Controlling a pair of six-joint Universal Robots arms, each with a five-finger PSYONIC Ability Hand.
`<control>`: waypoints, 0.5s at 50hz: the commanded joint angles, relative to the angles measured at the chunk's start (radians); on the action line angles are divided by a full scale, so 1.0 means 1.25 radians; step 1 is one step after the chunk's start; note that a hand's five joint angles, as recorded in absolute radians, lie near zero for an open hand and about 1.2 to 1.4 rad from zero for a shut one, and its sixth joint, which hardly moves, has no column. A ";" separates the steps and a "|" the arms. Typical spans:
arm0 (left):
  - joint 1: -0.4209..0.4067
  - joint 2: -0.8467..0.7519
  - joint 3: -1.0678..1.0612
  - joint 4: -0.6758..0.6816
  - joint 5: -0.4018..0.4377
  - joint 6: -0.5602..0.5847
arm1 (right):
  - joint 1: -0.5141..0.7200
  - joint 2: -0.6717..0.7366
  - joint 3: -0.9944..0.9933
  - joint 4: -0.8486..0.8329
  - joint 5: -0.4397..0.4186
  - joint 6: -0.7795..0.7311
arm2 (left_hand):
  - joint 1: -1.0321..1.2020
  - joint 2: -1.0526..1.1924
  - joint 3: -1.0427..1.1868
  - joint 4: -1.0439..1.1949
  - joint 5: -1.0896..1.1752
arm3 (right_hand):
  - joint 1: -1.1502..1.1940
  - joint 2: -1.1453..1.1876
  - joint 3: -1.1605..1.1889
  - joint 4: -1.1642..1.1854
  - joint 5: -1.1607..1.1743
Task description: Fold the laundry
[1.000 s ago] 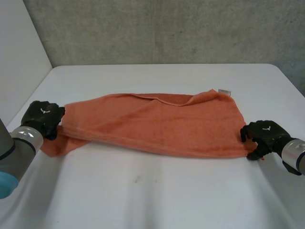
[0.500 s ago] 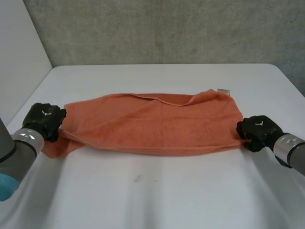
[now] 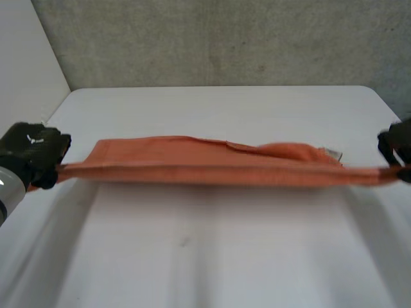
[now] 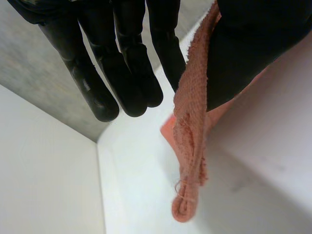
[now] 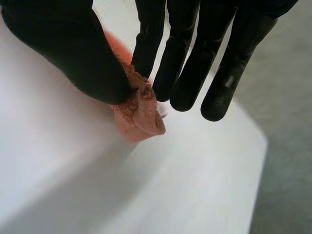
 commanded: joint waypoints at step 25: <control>-0.069 -0.380 0.691 0.332 0.014 0.019 | 0.201 0.325 -0.573 -0.498 0.248 0.303 | 0.201 0.158 0.164 0.160 0.209 | 0.361 0.183 0.174 0.166 0.201</control>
